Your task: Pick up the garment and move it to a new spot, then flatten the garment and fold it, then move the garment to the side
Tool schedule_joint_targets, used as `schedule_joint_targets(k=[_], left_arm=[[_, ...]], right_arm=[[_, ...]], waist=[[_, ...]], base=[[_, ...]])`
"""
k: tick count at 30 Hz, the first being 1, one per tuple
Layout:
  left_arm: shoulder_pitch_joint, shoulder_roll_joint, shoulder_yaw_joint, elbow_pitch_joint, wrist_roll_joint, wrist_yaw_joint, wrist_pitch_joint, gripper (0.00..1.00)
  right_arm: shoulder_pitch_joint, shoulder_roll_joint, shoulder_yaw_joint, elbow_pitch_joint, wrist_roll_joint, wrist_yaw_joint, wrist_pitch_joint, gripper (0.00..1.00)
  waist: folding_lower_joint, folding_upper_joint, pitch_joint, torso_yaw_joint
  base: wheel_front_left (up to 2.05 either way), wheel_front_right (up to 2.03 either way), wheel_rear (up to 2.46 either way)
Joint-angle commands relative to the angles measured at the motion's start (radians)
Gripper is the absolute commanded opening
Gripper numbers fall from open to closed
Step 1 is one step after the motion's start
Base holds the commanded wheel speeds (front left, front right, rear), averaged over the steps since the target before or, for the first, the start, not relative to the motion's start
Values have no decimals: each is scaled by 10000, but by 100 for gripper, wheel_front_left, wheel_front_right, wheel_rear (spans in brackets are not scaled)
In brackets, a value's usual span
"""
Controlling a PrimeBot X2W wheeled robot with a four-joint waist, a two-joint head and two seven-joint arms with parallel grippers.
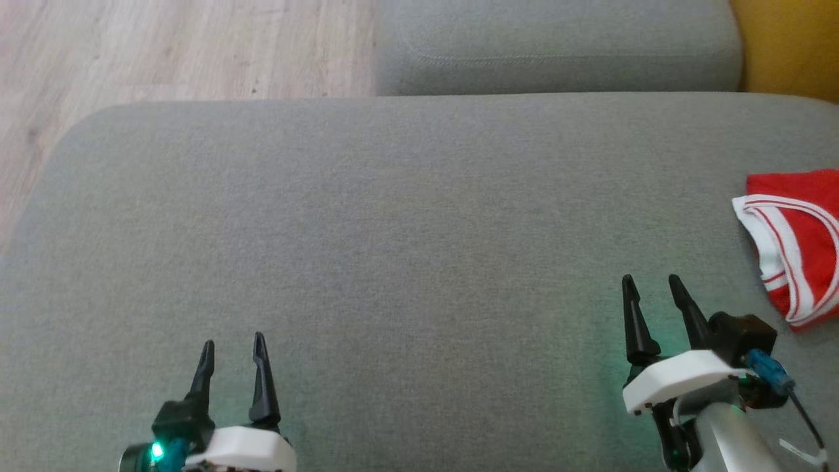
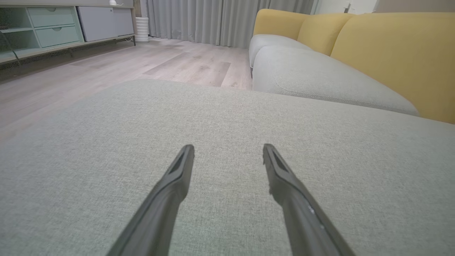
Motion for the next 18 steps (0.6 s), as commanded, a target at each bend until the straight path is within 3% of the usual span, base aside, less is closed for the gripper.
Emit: schedule_joint_targets(k=[1, 12, 13, 18], left_arm=[[-217, 37, 406, -288, 34, -31, -53, 100], [-143, 37, 508, -316, -82, -511, -53, 100], [104, 0, 175, -42, -51, -499, 3, 0], [52, -4, 301, 147, -540, -555, 184, 0]], right_arm=[[-173, -2, 306, -298, 34, 33, -108, 100], [-245, -1, 446, -332, 91, 33, -108, 100], [28, 2, 182, -6, 22, 0, 1, 0], [29, 17, 65, 140, 522, 1, 196, 0]], waist=[[2, -1, -71, -86], [2, -1, -46, -225], [2, -1, -49, -226], [3, -1, -53, -246]], base=[[0, 0, 0], [0, 0, 0], [0, 0, 0], [0, 0, 0]])
